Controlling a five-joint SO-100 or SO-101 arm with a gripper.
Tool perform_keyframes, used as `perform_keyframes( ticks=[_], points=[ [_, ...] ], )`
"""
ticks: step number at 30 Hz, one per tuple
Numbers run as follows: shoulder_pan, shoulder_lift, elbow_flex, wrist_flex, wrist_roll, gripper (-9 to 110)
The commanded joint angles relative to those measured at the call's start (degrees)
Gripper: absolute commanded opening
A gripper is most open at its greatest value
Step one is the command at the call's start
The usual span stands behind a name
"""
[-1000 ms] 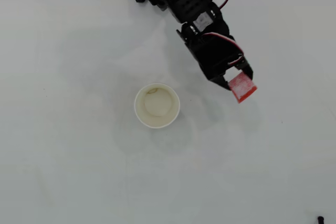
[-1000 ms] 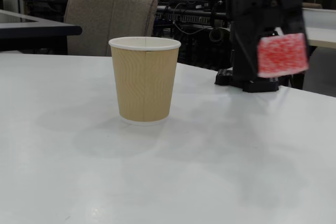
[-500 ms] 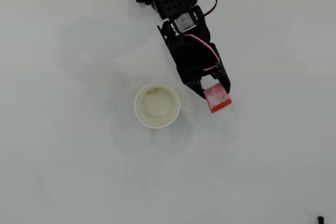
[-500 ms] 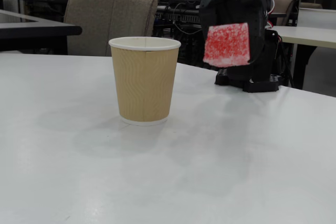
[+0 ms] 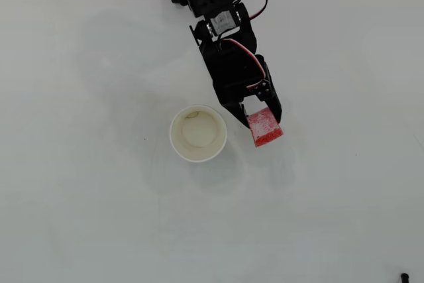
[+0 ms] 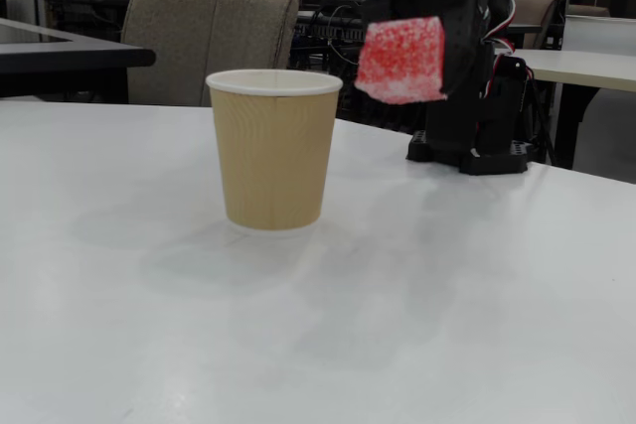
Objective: Grasp a red cube and put it in the cup.
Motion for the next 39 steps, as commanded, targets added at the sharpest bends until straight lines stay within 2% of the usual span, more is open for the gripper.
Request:
perform_keyframes(
  ticks=[1, 39],
  points=[
    [1.14, 2.46, -1.76, 0.26, -0.26, 9],
    [10.20, 9.76, -1.49, -1.41, -0.62, 9]
  ],
)
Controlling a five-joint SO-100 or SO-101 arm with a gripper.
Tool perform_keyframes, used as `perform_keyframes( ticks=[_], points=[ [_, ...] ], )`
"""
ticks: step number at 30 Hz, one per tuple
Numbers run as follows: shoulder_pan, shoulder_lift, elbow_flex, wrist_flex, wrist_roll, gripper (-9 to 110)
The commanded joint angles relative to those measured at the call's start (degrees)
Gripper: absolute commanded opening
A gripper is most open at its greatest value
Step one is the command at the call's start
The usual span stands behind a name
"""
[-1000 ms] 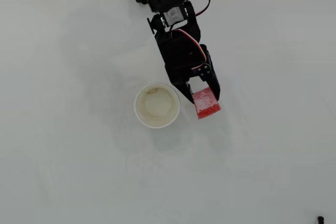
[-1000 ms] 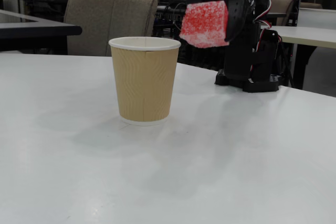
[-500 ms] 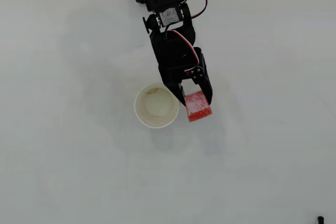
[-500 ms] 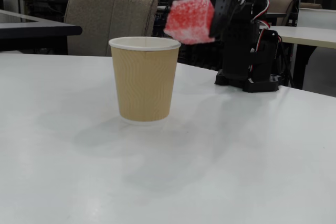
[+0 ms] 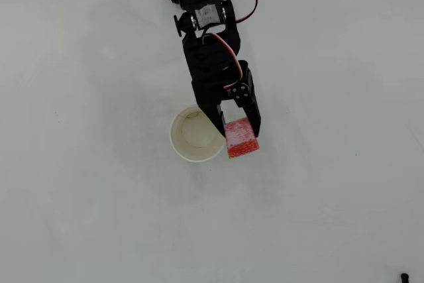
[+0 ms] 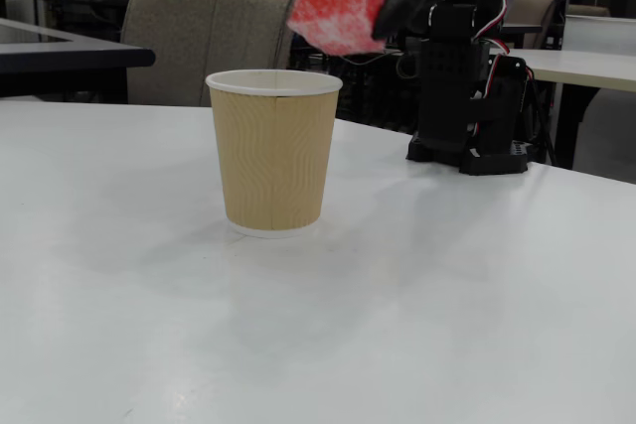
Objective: Grasp a red cube and put it in the cup.
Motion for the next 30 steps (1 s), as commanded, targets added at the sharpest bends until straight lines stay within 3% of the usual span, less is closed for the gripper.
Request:
perform_keyframes(
  ticks=[1, 30],
  points=[
    [0.88, 2.99, -1.23, -1.32, -0.62, 9],
    [10.81, 3.16, 3.25, -1.49, -1.32, 8]
  ],
)
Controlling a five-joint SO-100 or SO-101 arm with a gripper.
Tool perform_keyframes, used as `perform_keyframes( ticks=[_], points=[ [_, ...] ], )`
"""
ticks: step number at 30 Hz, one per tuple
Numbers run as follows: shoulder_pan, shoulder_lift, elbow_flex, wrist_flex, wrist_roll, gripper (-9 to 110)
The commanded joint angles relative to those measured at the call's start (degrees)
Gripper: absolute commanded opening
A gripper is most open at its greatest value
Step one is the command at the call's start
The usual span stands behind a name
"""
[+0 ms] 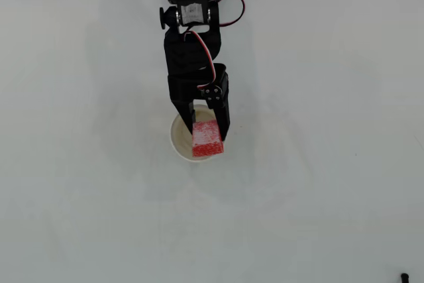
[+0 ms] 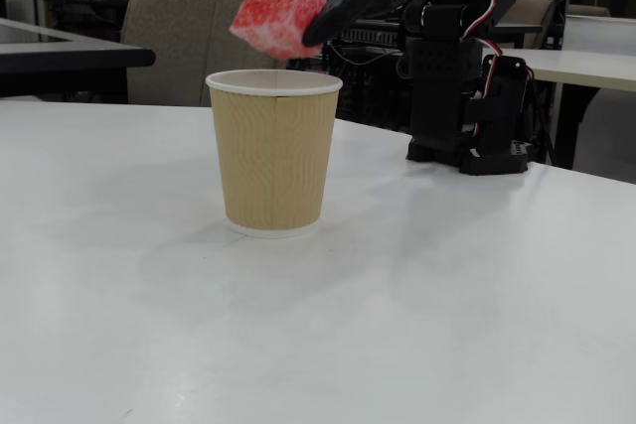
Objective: Grasp a red cube and put it in the cup.
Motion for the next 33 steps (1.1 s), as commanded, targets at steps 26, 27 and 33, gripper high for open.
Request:
perform_keyframes(
  ticks=[26, 27, 33],
  points=[
    [1.32, 0.00, 0.18, -1.14, -0.79, 35],
    [1.32, 0.00, 0.18, -1.14, -0.79, 35],
    [1.41, -0.09, 0.09, -1.14, -0.79, 35]
  ],
)
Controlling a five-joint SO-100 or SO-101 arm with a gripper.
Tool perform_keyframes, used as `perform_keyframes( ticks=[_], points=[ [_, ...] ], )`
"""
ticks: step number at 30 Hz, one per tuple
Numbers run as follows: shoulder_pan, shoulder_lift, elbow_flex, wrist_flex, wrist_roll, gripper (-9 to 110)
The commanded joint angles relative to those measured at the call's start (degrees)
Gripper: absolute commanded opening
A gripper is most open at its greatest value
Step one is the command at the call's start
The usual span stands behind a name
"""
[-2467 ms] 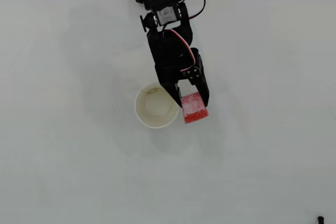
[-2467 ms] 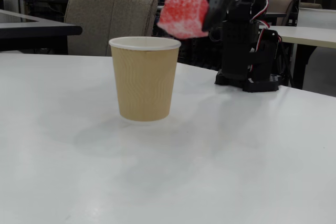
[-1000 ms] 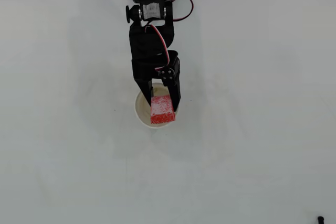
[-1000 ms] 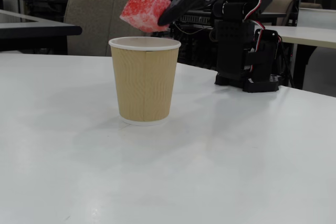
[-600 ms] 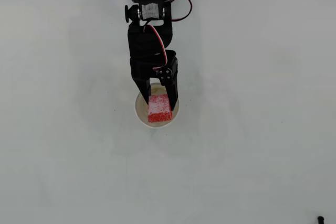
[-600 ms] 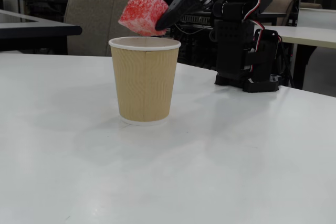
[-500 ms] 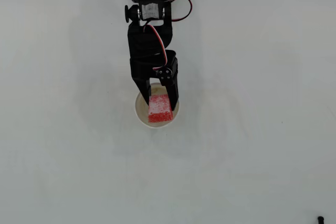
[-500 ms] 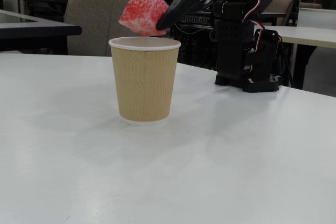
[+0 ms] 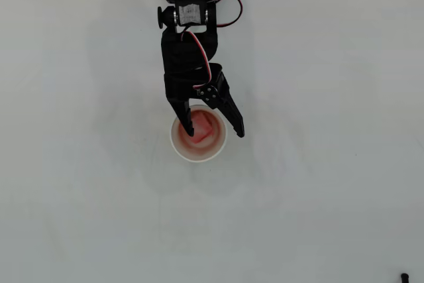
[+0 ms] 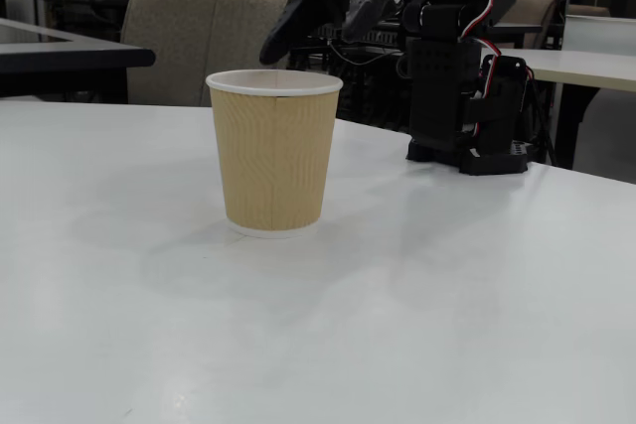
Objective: Grasp a red cube and put it in the cup.
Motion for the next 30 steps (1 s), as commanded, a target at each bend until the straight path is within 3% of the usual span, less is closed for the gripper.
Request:
perform_keyframes(
  ticks=[1, 18, 26, 30],
  points=[
    [0.09, -0.09, -1.14, -1.14, -0.35, 35],
    [1.14, 5.54, -1.32, 3.43, 2.29, 29],
    [2.37, 9.32, -1.85, -0.44, 12.13, 28],
    [1.93, 13.97, -0.09, 1.41, 15.91, 19]
  ],
)
